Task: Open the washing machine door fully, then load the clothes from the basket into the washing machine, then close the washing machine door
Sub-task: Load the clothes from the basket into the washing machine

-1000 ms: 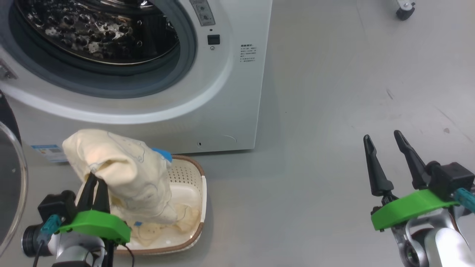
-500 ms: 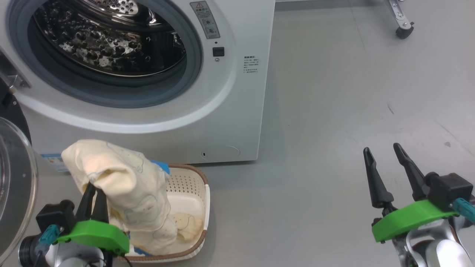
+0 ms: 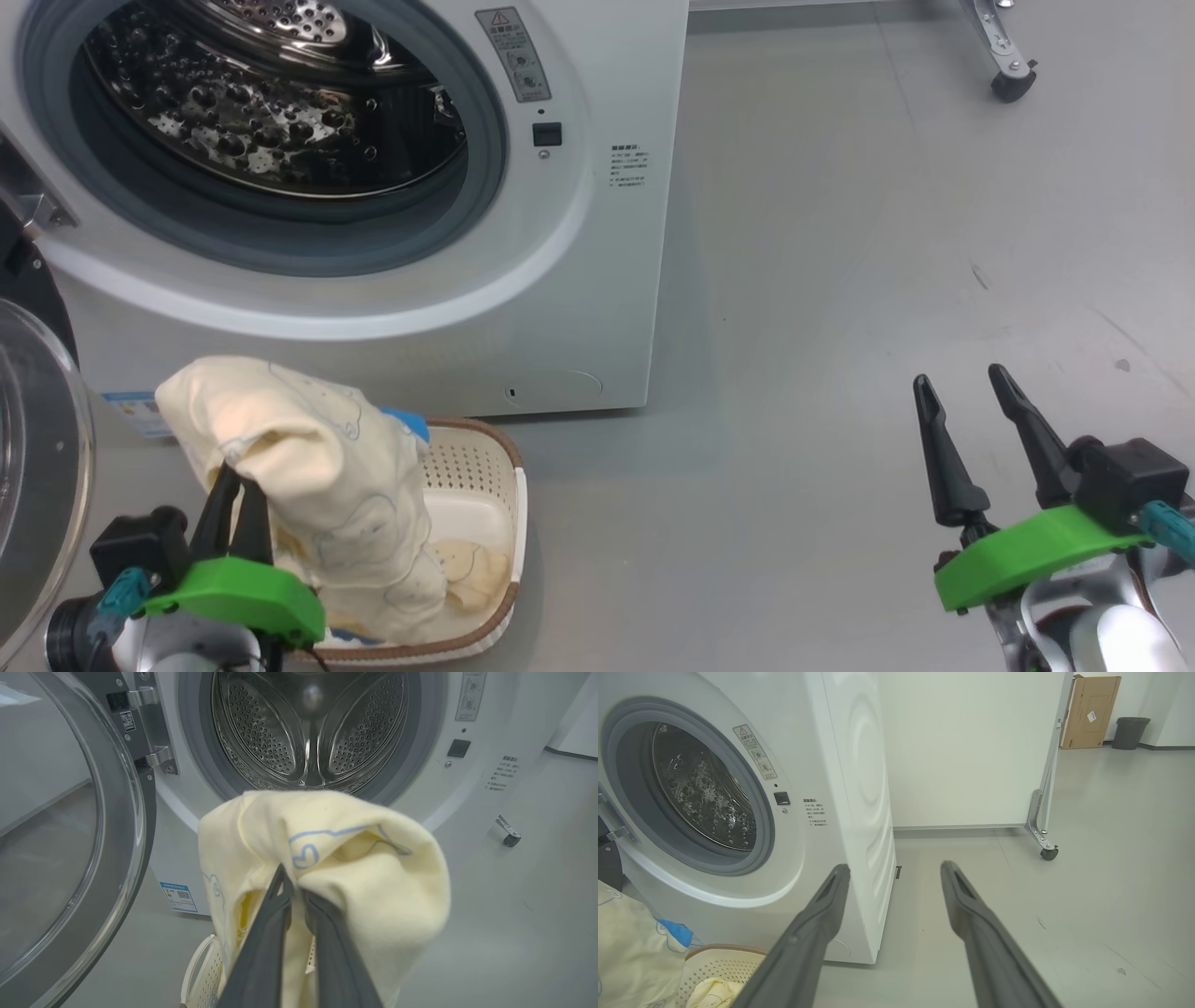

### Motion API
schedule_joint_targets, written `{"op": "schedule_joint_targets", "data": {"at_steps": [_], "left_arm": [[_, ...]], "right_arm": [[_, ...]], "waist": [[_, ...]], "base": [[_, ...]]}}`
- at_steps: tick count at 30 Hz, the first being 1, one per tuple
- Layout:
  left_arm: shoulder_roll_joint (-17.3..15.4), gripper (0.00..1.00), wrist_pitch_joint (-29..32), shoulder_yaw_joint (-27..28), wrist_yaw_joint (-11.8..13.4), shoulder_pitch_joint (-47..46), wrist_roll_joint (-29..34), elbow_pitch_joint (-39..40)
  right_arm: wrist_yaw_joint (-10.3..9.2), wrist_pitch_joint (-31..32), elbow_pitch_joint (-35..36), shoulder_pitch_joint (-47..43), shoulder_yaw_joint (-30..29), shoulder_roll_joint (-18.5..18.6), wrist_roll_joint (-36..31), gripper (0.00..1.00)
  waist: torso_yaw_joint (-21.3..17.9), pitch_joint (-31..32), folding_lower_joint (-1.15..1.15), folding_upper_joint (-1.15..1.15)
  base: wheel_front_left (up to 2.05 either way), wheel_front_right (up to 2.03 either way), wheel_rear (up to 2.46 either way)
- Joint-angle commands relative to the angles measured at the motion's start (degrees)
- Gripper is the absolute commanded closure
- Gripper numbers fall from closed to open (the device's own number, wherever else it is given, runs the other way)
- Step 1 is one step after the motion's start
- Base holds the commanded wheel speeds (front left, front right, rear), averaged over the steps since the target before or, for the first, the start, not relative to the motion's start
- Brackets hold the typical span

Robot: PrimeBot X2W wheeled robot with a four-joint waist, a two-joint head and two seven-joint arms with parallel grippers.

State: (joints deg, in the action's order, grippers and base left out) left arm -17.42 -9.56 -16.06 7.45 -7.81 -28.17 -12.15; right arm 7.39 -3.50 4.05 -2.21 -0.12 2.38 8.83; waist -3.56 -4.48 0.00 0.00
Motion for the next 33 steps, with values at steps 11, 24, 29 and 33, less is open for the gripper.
{"op": "schedule_joint_targets", "data": {"at_steps": [11,24,29,33], "left_arm": [[-1.97,1.0,0.06,2.01,0.64,-2.7,-0.38,1.71],[-2.92,1.0,4.28,2.42,-0.85,-8.55,-2.87,-3.55],[-3.91,1.0,9.69,2.93,-2.86,-15.33,-5.49,-8.78],[-5.01,1.0,13.1,3.22,-4.36,-21.55,-6.67,-12.76]], "right_arm": [[0.1,-0.24,1.38,1.67,1.67,0.5,0.48,0.0],[0.1,-0.75,1.06,2.21,2.81,0.5,1.59,0.0],[0.1,-1.51,0.34,3.25,3.45,0.5,2.39,0.0],[0.1,-2.59,-0.25,4.54,4.38,0.5,2.99,0.0]], "waist": [[-0.6,-0.45,0.0,0.0],[-3.14,-2.95,0.0,0.0],[-5.16,-5.89,0.0,0.0],[-6.81,-8.64,0.0,0.0]], "base": [[0.0,0.0,0.0],[0.0,0.0,0.0],[0.0,0.0,0.0],[0.0,0.0,0.0]]}}
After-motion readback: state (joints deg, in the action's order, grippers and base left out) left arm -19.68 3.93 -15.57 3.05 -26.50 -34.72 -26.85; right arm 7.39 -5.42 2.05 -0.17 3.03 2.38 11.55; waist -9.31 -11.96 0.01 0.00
